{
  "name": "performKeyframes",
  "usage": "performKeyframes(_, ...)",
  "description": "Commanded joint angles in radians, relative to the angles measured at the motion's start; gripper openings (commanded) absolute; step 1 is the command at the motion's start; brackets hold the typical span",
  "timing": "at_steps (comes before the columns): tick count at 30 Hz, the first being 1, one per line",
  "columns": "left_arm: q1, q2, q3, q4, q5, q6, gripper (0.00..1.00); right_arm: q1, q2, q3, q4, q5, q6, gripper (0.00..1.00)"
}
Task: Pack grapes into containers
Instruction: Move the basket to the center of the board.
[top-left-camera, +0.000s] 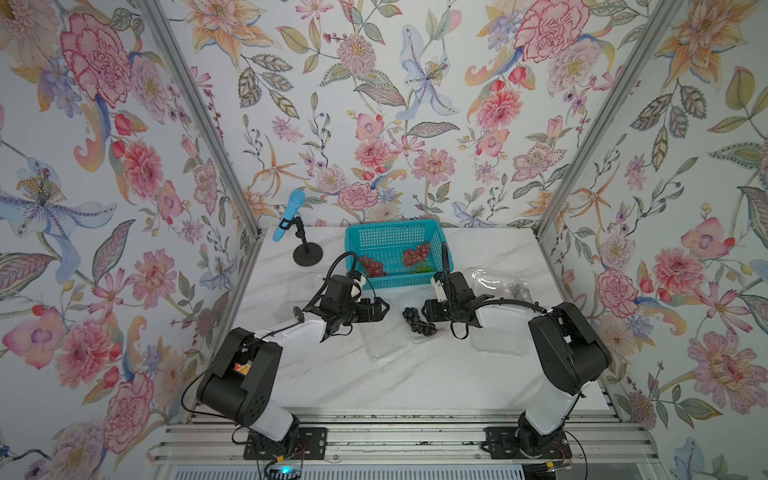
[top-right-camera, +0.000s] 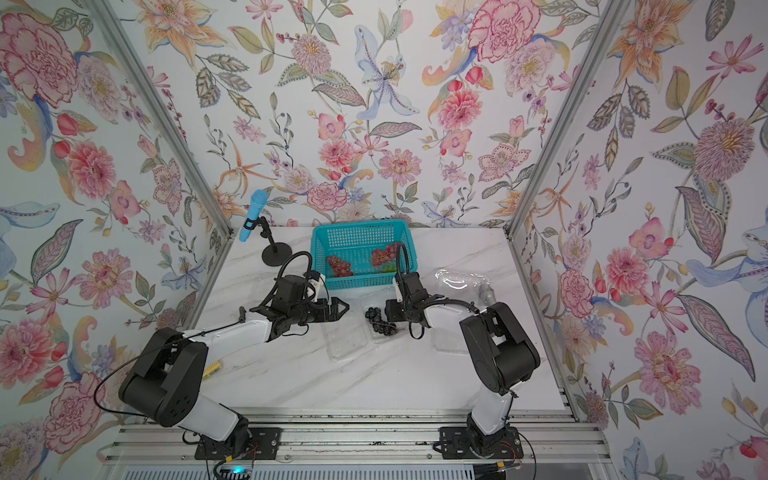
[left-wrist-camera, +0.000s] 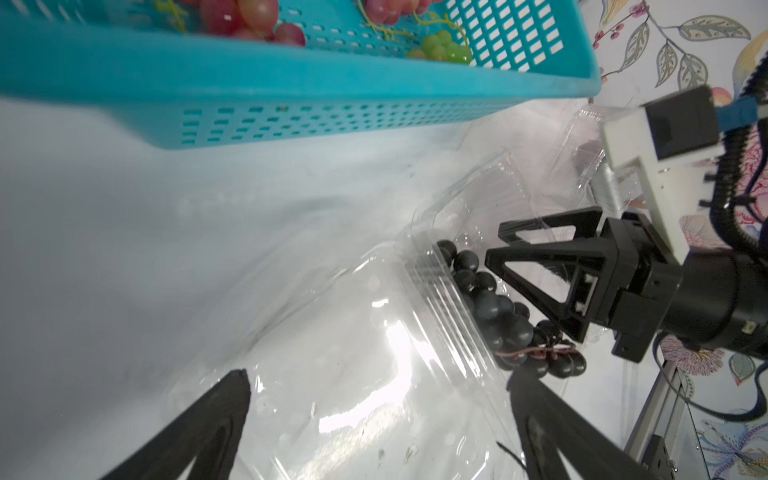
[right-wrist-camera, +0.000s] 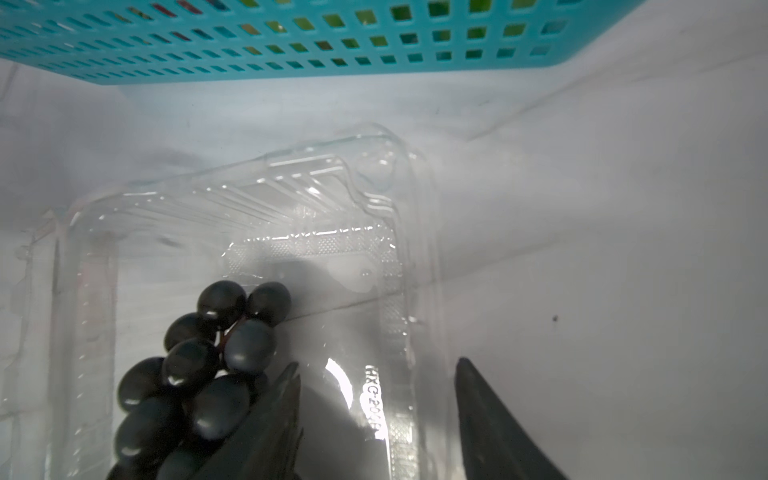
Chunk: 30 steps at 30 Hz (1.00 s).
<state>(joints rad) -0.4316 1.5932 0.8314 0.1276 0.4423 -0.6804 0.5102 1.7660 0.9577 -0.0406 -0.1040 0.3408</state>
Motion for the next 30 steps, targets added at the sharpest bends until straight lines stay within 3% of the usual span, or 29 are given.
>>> performKeyframes(1,0.021,0.068,0.1,0.065,-0.028,-0.002,1.0,-0.03,-0.035,0.0,0.003,-0.014,0.032,0.65)
performKeyframes(8,0.041,0.208,0.251,0.08,-0.024,0.015,1.0,-0.068,-0.036,0.043,-0.002,-0.04,0.038,0.81)
performKeyframes(19,0.055,0.323,0.389,0.082,-0.013,0.035,1.0,-0.089,0.144,0.288,-0.043,-0.047,0.067,1.0)
performKeyframes(30,0.075,0.381,0.497,0.053,0.017,0.067,1.0,-0.119,0.241,0.449,-0.074,-0.036,0.094,1.0)
